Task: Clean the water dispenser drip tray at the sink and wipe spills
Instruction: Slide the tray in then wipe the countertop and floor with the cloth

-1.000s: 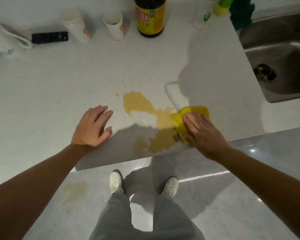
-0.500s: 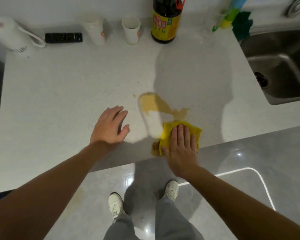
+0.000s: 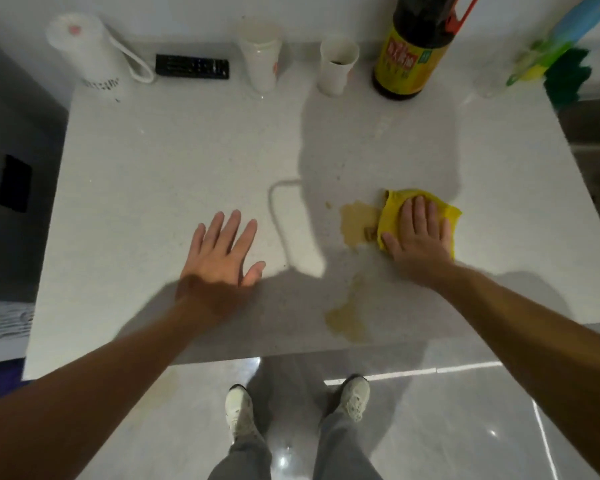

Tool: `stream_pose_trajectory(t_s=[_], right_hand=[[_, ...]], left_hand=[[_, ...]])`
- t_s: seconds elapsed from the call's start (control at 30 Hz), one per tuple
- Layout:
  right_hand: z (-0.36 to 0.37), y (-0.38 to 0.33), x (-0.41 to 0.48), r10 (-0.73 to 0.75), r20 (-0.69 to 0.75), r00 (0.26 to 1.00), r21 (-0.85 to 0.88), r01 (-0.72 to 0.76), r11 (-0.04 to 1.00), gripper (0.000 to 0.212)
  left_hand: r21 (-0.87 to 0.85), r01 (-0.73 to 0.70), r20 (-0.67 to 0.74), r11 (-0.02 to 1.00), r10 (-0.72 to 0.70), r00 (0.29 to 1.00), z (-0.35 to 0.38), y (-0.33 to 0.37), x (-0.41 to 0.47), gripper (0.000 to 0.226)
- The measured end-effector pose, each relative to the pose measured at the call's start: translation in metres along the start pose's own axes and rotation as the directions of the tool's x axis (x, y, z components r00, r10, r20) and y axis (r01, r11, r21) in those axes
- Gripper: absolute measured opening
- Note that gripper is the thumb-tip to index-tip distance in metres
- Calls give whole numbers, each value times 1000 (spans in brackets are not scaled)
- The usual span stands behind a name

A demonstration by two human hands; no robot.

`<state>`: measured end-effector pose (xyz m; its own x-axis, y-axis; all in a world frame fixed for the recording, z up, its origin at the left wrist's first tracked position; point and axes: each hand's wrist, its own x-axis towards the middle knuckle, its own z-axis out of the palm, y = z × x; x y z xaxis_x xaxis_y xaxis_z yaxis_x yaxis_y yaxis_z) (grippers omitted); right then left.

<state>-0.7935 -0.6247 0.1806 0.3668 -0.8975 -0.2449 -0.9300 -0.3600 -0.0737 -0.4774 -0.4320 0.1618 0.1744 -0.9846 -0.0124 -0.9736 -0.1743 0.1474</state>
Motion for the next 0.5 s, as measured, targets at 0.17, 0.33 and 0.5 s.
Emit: stream_pose_trajectory(t_s=[0.17, 0.33, 0.5], right_hand=[[-23, -20, 65, -488, 50, 871, -144, 490, 860, 85], [-18, -27, 81, -826, 138, 546, -276, 822, 498, 77], [-13, 20, 49, -840, 195, 506, -296, 847, 442, 77]], left_hand=[[19, -22, -5, 1000, 22, 1000, 2, -5, 1, 72], [60, -5, 63, 998, 1, 998, -5, -4, 1, 72], [58, 17, 87, 998, -22, 996, -6, -4, 0, 72]])
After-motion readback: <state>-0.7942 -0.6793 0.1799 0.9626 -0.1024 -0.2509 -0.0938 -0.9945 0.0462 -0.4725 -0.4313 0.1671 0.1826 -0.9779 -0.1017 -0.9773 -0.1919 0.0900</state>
